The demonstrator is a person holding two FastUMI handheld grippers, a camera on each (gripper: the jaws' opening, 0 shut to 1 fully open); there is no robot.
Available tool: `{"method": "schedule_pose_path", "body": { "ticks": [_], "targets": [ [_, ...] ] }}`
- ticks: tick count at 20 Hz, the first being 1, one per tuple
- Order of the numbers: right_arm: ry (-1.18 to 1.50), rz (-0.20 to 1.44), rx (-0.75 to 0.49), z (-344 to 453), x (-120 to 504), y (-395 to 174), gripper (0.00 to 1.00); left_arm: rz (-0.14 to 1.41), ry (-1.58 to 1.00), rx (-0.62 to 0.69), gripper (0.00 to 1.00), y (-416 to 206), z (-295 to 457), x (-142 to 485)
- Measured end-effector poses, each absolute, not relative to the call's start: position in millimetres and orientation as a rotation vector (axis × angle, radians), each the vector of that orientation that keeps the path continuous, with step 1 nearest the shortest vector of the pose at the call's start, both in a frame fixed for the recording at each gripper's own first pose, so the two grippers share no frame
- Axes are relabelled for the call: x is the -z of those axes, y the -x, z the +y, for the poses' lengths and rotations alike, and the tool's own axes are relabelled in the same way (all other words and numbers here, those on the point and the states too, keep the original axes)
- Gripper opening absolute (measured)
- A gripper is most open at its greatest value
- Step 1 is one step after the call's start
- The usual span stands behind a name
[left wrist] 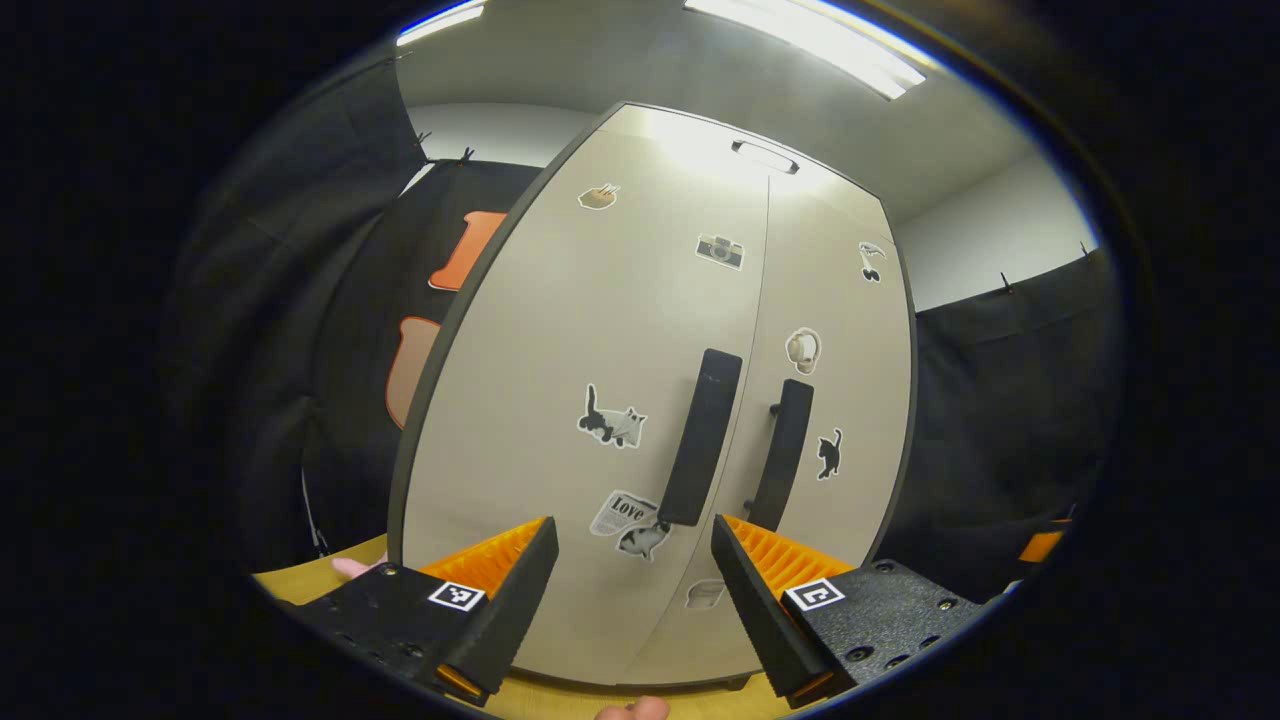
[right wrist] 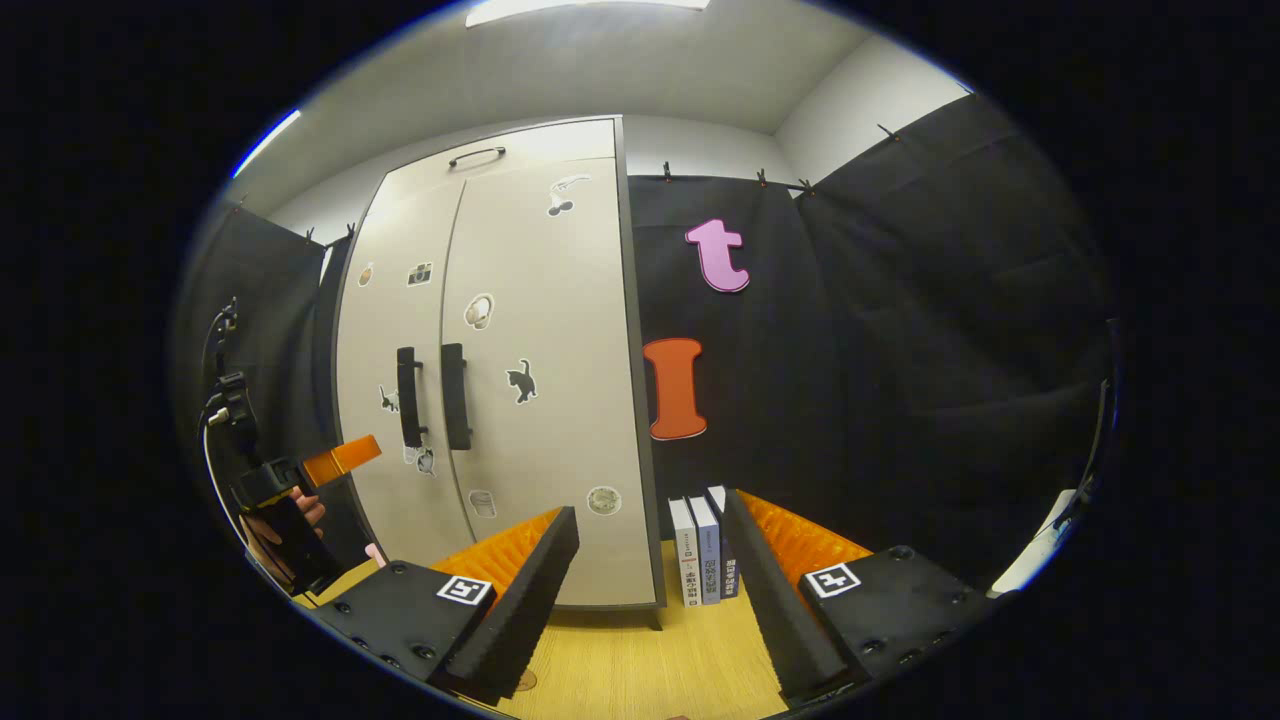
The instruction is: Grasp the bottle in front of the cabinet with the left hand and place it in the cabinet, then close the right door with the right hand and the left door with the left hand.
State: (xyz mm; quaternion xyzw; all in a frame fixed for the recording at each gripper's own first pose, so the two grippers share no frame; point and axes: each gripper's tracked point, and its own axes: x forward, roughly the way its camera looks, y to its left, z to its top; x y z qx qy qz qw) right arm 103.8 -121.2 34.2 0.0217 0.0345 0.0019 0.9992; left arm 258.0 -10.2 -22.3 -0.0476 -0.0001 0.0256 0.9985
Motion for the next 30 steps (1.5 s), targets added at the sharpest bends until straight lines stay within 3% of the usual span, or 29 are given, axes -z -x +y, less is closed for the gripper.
{"method": "schedule_pose_path", "body": {
  "ticks": [3, 12, 16, 24, 30],
  "targets": [
    [-0.032, 0.07, -0.05, -113, -33, -100, 0.98, 0.018, 0.063, -0.115, 0.94, -217, -10, 27],
    [-0.107, 0.096, -0.198, -88, -13, -69, 0.97, -0.027, 0.032, -0.076, 0.94, -147, -75, -5],
    [-0.113, 0.08, -0.177, -98, -13, -56, 0.98, -0.007, 0.033, -0.046, 0.91, -129, -106, -1],
    [-0.115, 0.065, -0.112, -128, -8, -40, 0.98, 0.019, 0.041, 0.017, 0.94, -109, -139, 8],
    [-0.112, 0.053, -0.089, -139, -10, -37, 0.97, 0.004, 0.048, -0.035, 0.94, -107, -125, 6]
  ]
}}
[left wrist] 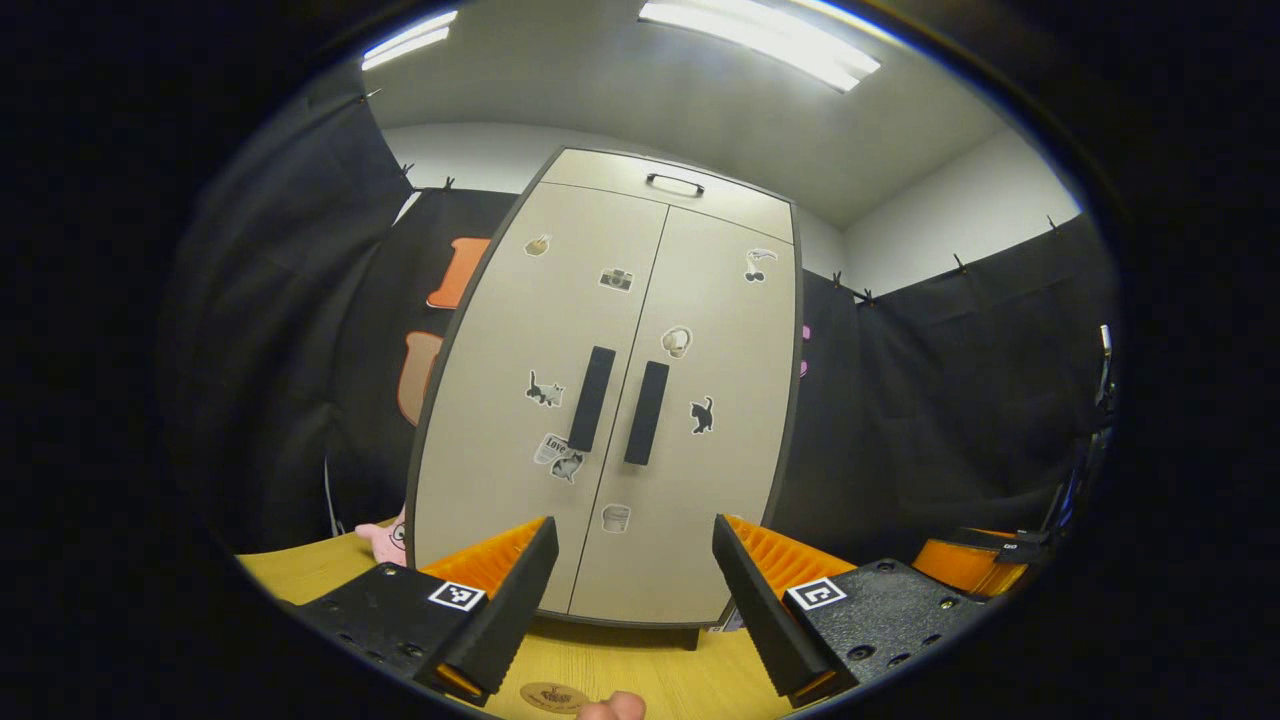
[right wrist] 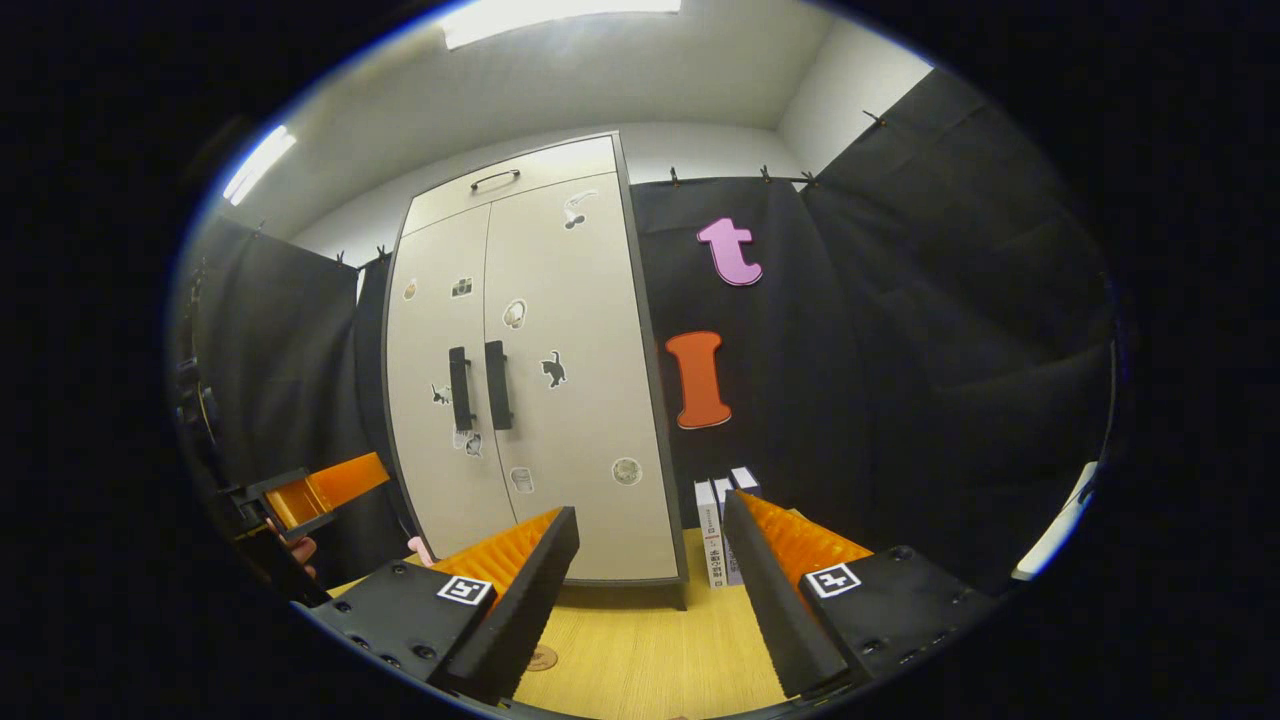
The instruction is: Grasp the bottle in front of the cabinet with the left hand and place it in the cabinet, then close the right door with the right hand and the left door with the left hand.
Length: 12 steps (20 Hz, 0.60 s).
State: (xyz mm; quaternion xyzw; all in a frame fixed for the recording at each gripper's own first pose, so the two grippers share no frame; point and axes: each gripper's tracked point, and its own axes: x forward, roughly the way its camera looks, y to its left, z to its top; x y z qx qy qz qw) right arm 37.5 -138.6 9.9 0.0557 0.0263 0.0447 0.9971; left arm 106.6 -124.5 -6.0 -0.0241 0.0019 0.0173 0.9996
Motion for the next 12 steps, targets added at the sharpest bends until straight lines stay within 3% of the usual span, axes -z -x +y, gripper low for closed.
{"method": "schedule_pose_path", "body": {
  "ticks": [12],
  "targets": [
    [-0.097, 0.056, -0.092, -136, -8, -51, 0.98, 0.037, 0.059, -0.061, 0.95, -116, -114, 22]
  ]
}}
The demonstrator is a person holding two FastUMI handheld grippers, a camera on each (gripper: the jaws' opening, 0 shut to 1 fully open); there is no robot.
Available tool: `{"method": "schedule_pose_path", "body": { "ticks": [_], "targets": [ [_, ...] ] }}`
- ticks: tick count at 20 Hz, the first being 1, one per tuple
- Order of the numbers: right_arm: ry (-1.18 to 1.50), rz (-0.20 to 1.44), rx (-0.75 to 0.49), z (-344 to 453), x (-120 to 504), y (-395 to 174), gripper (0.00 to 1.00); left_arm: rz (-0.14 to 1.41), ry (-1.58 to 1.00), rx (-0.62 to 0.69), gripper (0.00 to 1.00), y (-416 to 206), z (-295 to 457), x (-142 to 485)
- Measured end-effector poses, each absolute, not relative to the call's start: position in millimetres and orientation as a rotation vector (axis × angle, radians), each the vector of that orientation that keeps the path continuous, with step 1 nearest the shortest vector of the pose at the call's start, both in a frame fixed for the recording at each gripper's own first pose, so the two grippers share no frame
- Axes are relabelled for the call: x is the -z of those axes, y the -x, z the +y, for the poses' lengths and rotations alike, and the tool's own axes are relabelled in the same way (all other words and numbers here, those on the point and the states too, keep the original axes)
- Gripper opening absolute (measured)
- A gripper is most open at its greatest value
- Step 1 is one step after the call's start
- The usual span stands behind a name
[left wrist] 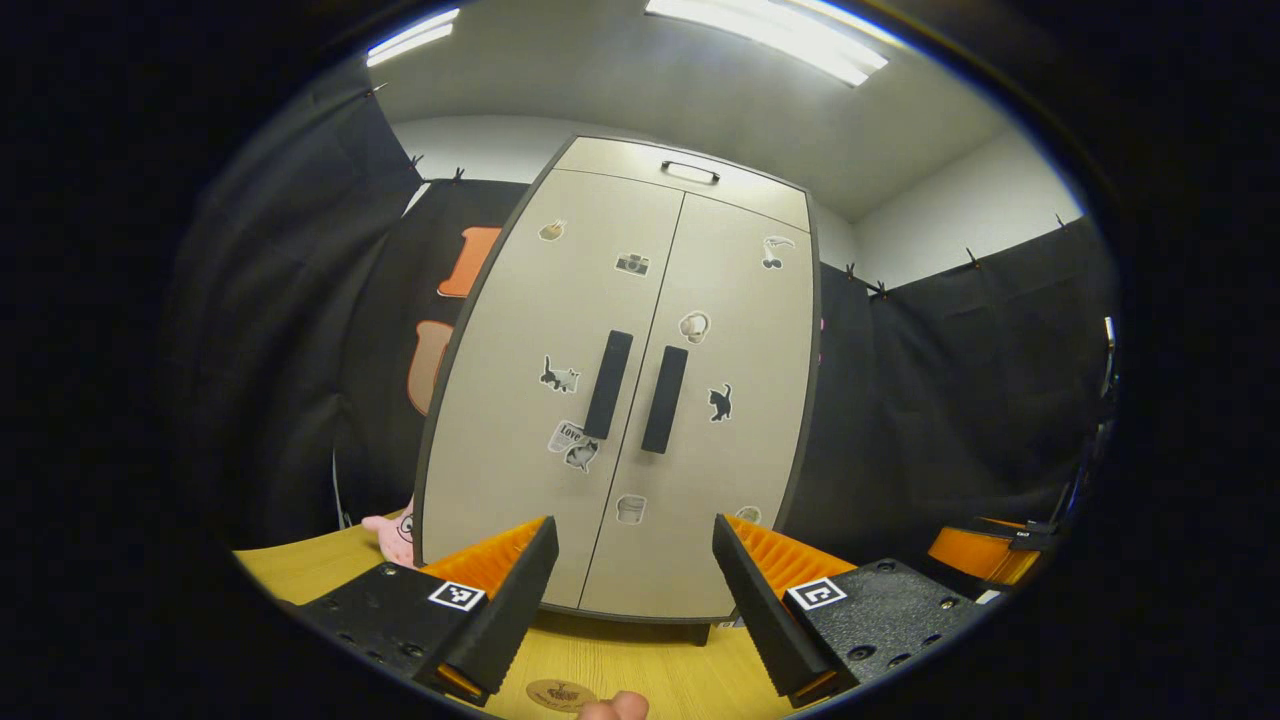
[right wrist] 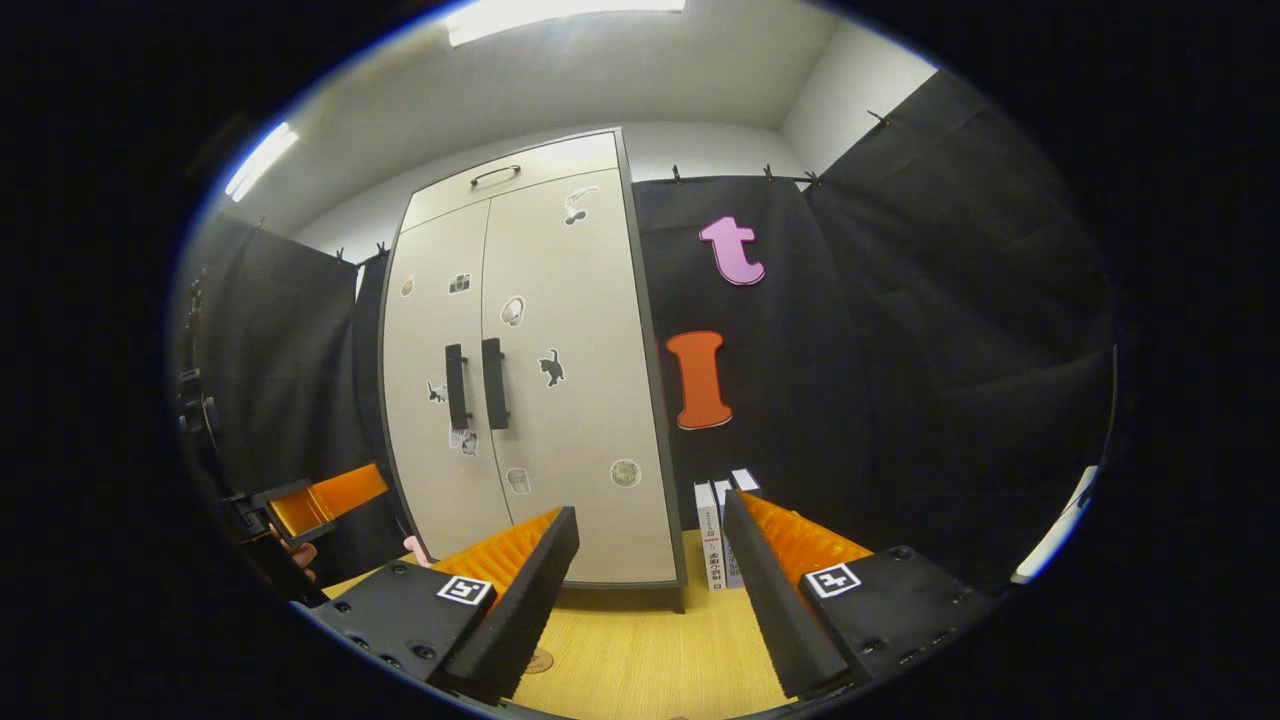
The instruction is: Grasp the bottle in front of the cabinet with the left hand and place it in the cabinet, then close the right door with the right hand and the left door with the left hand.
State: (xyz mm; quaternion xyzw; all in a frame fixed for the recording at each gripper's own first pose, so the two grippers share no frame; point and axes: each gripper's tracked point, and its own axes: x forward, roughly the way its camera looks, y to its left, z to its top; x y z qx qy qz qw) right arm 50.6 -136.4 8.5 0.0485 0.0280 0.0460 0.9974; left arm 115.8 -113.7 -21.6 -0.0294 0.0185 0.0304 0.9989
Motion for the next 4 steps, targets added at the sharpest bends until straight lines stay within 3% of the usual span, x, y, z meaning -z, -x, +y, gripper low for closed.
{"method": "schedule_pose_path", "body": {
  "ticks": [4],
  "targets": [
    [-0.09, 0.054, -0.082, -138.6, -8.8, -52.3, 0.97, 0.038, 0.054, -0.063, 0.95, -117.0, -110.8, 22.7]
  ]
}}
